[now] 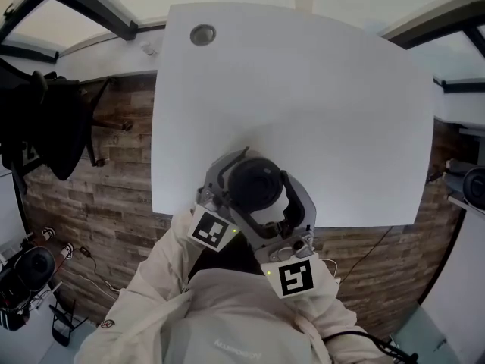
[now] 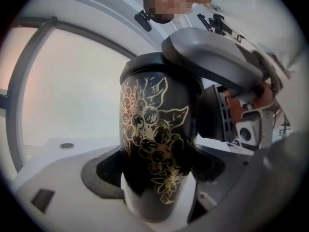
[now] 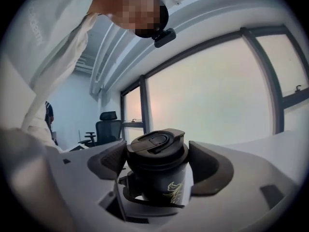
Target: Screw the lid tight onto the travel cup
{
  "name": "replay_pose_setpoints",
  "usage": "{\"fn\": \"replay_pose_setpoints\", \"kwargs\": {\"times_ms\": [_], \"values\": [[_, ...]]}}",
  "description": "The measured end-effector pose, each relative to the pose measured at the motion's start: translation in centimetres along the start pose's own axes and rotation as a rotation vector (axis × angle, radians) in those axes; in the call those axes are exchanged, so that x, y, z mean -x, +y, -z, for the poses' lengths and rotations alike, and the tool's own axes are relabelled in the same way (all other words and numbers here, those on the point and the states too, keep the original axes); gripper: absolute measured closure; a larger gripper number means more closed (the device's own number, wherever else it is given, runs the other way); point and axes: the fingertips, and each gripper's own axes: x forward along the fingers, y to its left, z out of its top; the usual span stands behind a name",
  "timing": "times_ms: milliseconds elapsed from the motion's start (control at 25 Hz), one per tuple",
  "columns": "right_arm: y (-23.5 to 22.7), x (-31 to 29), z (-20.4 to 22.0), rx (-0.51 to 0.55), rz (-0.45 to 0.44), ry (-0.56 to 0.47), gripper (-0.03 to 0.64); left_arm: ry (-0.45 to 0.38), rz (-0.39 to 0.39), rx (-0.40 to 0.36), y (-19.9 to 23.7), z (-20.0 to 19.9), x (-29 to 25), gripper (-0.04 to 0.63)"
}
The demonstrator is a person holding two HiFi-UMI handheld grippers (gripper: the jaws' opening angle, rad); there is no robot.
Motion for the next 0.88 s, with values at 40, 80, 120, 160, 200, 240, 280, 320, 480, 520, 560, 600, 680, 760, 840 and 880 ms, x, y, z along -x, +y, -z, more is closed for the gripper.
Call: {"fn": "replay_pose_setpoints", "kwargs": {"times_ms": [40,80,120,160,200,240,280,320,480,520,560,600,680,760,840,880], "values": [[-0.1,0.0,0.1,-0.005,0.033,0.0,0.232,-0.006,-0.006,-0.001,0.0,-0.1,-0.1,0.196],[-0.1,0.0,0.2,-0.009,0.049,0.002,0.232,-0.012,-0.005,-0.003,0.1,-0.1,-0.1,0.196],[-0.1,0.0,0.4,-0.015,0.047,0.006,0.232,-0.015,0.002,-0.005,0.1,-0.2,-0.2,0.196],[-0.1,0.1,0.5,-0.025,0.027,0.009,0.232,-0.017,0.014,-0.006,0.1,-0.2,-0.2,0.196],[-0.1,0.3,0.4,-0.037,-0.009,0.006,0.232,-0.018,0.031,-0.008,0.0,-0.2,-0.2,0.196],[-0.1,0.6,0.0,-0.042,-0.055,-0.007,0.23,-0.019,0.051,-0.012,-0.1,-0.2,-0.2,0.196],[-0.2,0.9,-0.4,-0.034,-0.111,-0.022,0.23,-0.021,0.076,-0.015,-0.1,-0.3,-0.2,0.196],[-0.2,1.2,-0.8,-0.017,-0.178,-0.027,0.232,-0.023,0.103,-0.019,-0.2,-0.3,-0.1,0.196],[0.1,1.6,-0.7,0.055,-0.499,0.054,0.23,-0.022,0.238,-0.037,-0.6,-0.1,0.2,0.196],[0.1,1.3,-0.6,0.086,-0.562,0.075,0.23,-0.024,0.276,-0.043,-0.6,-0.1,0.3,0.196],[0.0,1.0,-0.4,0.127,-0.618,0.092,0.23,-0.026,0.313,-0.047,-0.5,0.0,0.3,0.196],[0.0,0.6,-0.2,0.171,-0.673,0.109,0.23,-0.028,0.349,-0.049,-0.5,0.0,0.4,0.196],[0.4,0.3,0.5,0.237,-0.787,0.152,0.23,-0.03,0.42,-0.045,-0.6,0.1,0.3,0.196],[0.8,-0.1,1.0,0.278,-0.88,0.19,0.23,-0.02,0.493,-0.039,-0.8,0.2,0.4,0.196],[1.0,-1.0,1.0,0.284,-0.927,0.198,0.219,-0.004,0.547,-0.024,-0.6,0.3,0.7,0.196],[1.2,-1.4,0.9,0.278,-0.943,0.194,0.219,0.004,0.565,-0.014,-0.5,0.3,0.7,0.196]]}}
